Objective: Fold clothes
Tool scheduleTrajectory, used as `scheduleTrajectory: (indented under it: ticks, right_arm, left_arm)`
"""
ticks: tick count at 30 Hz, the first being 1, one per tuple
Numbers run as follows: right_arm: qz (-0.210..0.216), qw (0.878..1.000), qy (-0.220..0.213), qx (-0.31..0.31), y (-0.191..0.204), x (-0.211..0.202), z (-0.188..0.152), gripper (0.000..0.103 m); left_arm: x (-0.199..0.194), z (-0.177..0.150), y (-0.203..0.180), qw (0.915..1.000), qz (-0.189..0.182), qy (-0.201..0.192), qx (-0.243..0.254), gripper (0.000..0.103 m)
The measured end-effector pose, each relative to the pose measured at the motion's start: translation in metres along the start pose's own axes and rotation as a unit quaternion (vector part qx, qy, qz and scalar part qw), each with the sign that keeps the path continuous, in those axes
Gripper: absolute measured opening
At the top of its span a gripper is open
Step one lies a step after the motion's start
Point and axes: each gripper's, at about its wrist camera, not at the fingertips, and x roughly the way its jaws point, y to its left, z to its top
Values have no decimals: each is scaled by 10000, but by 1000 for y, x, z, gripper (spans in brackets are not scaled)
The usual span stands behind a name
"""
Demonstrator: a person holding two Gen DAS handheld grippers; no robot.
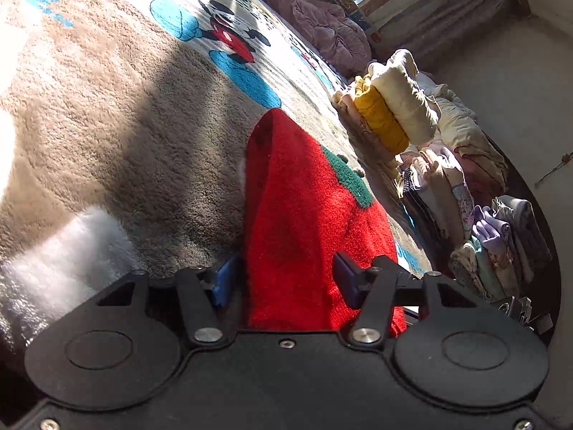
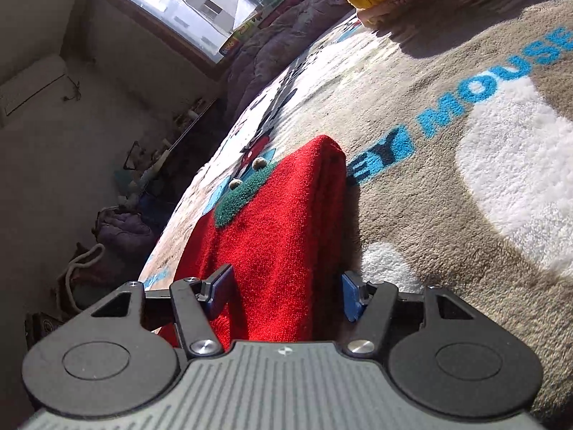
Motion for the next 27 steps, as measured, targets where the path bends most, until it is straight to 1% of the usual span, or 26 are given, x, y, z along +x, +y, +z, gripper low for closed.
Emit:
scheduleTrajectory:
  ticks: [1,2,3,5,7,10,14,19,22,24,25,26,27]
  right_arm:
    - [25,10000,-41,60,0,2,-3,57]
    - [53,9999,-87,138,-1,3,-5,46]
    - [110,9995,-133,248,-3,1,-6,37]
    - [241,9983,-223,481,-9,-4,-7,31]
    - [317,9977,-276,533,-8,-15,-6,30]
    - [486,9946,-510,761,-12,-39,2,30]
    - [492,9898,-979,908,-22,-69,27,30]
    - [439,9858,-1444,736,-37,-94,79,30]
    - [479,9824,-1718,550,-43,-102,126,30]
    - [523,9803,-1854,447,-46,-103,161,30]
    - [530,9798,-1880,423,-50,-103,178,30]
    - [489,9796,-1903,421,-55,-100,195,32]
    - [369,9787,-1966,466,-63,-95,211,35]
  left_arm:
    - [0,-2,-1,10000,-23,-41,-26,38]
    - [-1,-3,0,9996,-154,-20,-228,29]
    - [-3,-2,1,9989,-263,-18,-386,28]
    - [-6,-3,-5,9979,-425,-8,-482,27]
    - [-8,-3,-15,9963,-656,22,-552,27]
    - [3,1,-30,9914,-1070,90,-743,27]
    - [38,13,-62,9869,-1416,278,-715,27]
    - [87,51,-113,9831,-1748,306,-451,27]
    - [117,81,-147,9796,-1981,147,-315,27]
    - [139,102,-163,9777,-2072,20,-346,27]
    - [151,110,-168,9770,-2093,-17,-409,27]
    - [167,119,-172,9785,-2021,-32,-414,29]
    - [184,122,-172,9827,-1813,13,-371,30]
